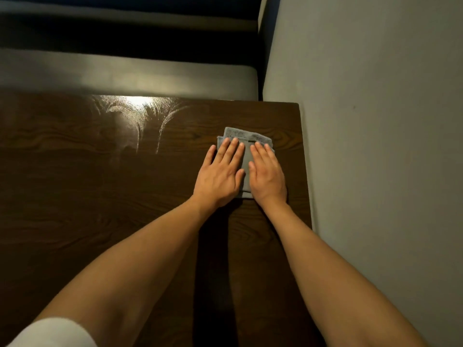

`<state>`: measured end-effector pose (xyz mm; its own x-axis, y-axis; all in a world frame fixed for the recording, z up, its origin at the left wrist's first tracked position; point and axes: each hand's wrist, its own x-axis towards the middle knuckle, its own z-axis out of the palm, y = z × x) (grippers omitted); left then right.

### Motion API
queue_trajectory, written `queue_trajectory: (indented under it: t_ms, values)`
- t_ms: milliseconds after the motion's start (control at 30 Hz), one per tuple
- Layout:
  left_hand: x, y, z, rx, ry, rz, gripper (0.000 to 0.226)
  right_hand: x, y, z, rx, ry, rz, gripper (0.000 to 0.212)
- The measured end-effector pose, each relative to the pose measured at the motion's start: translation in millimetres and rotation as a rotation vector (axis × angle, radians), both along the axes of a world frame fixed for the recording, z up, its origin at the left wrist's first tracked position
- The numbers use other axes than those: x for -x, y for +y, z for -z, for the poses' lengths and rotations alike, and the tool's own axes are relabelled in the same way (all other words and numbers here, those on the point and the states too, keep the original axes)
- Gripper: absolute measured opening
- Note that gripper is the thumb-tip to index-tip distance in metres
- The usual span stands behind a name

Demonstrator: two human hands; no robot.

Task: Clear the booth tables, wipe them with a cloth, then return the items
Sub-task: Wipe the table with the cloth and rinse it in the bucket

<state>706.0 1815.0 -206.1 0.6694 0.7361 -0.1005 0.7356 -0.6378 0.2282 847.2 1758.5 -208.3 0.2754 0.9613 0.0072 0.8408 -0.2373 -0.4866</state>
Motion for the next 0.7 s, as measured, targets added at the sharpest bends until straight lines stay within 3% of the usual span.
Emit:
queue_trajectory:
  t_ms: [367, 700]
  values:
    - [-37.5, 116.2, 3.6, -0.012, -0.006, -0.050, 0.067, -33.6, 120.1, 1.2, 0.002, -0.077, -0.016, 0.048]
    - [-83.5, 148.5, 2.3, -0.013, 0.042, -0.013, 0.061, -73.3, 145.8, 6.5, 0.054, -0.219, 0.048, 0.048]
